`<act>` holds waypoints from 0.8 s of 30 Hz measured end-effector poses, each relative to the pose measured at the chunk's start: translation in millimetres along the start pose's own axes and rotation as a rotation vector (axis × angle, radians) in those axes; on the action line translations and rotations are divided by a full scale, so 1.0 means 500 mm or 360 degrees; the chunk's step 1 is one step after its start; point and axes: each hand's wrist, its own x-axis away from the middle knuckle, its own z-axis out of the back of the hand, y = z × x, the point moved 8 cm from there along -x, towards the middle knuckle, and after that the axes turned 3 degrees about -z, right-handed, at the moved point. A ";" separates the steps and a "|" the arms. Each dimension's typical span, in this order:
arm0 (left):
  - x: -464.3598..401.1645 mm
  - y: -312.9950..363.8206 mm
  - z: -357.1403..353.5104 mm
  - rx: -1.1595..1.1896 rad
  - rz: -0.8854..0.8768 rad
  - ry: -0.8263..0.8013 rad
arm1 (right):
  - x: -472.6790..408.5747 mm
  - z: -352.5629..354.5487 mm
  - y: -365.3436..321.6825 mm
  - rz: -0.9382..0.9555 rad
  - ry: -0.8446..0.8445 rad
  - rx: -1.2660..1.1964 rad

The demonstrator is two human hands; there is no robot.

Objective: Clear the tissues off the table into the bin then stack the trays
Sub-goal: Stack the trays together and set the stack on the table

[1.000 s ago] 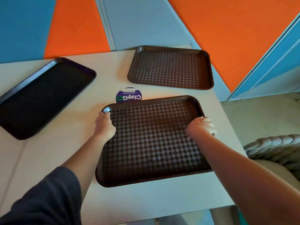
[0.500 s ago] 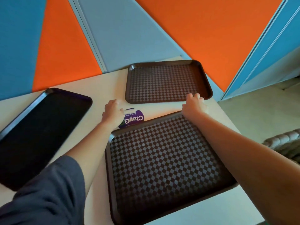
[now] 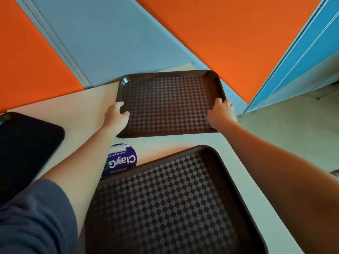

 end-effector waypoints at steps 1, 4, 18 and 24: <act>-0.011 0.000 -0.008 -0.0011 0.0017 0.0018 | -0.018 -0.007 0.006 -0.0012 -0.0009 0.0016; -0.046 -0.008 -0.030 -0.0093 0.0085 0.0092 | -0.072 -0.032 0.028 -0.0093 -0.0036 0.0074; -0.067 -0.094 -0.059 -0.0275 0.0536 0.0352 | -0.148 -0.067 0.085 -0.0370 0.0118 0.0055; -0.012 -0.106 -0.007 -0.0147 0.0517 0.0445 | -0.107 -0.032 0.064 -0.0304 0.0154 0.0016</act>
